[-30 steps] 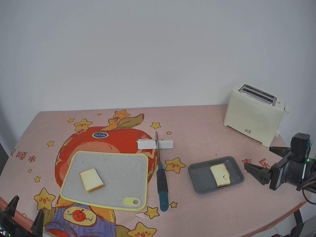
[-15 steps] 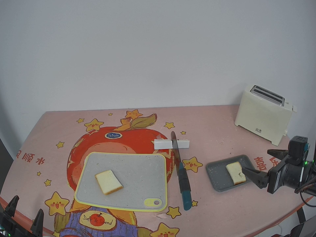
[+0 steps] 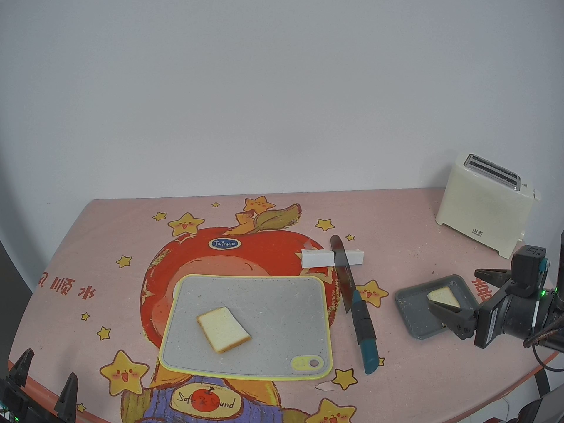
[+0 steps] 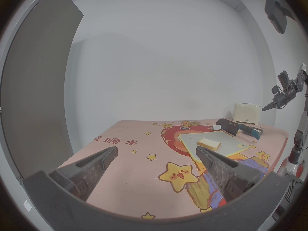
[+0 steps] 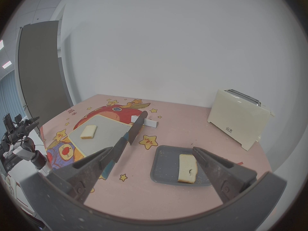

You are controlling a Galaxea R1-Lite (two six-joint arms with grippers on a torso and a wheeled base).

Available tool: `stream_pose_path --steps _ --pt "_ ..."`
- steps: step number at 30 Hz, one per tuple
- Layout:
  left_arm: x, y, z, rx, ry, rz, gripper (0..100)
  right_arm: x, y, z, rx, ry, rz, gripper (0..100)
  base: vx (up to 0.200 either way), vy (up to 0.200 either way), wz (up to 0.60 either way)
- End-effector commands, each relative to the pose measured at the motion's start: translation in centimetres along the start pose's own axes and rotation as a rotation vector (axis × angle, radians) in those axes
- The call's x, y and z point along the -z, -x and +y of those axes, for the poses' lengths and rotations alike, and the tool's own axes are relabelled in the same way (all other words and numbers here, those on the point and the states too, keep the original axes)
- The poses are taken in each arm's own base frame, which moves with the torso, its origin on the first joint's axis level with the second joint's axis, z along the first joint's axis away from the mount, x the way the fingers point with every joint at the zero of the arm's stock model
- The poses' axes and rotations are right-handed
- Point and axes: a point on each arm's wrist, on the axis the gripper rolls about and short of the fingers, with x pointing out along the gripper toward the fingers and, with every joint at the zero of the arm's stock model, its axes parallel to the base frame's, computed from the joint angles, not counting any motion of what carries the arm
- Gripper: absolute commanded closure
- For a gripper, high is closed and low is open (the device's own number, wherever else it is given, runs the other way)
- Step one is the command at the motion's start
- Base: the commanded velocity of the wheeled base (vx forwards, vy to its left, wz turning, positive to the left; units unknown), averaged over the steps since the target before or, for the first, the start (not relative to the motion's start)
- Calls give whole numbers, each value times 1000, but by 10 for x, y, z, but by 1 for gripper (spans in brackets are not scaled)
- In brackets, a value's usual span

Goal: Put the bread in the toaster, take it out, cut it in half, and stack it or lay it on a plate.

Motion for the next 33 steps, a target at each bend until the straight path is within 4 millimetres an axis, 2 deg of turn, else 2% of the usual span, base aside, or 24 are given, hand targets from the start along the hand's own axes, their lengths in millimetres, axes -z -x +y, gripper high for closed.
stream_pose_path --steps 1,7,19,22,28,33 --pt "5 -1 0 -1 0 18 0 0 -1 1 -1 4 4 0 0 200 0" --pt "5 -1 0 -1 0 20 0 1 -1 2 -8 8 5 0 0 0 0" --pt "5 -1 0 1 0 18 0 3 -2 3 -13 22 18 0 0 200 0" --pt "5 -1 0 1 0 17 0 4 -2 3 -13 25 20 0 0 0 0" --pt "5 -1 0 -1 0 18 0 5 -2 4 -13 28 24 0 0 200 0" --pt "5 -1 0 -1 0 18 0 6 -3 4 -13 29 27 0 0 0 0"
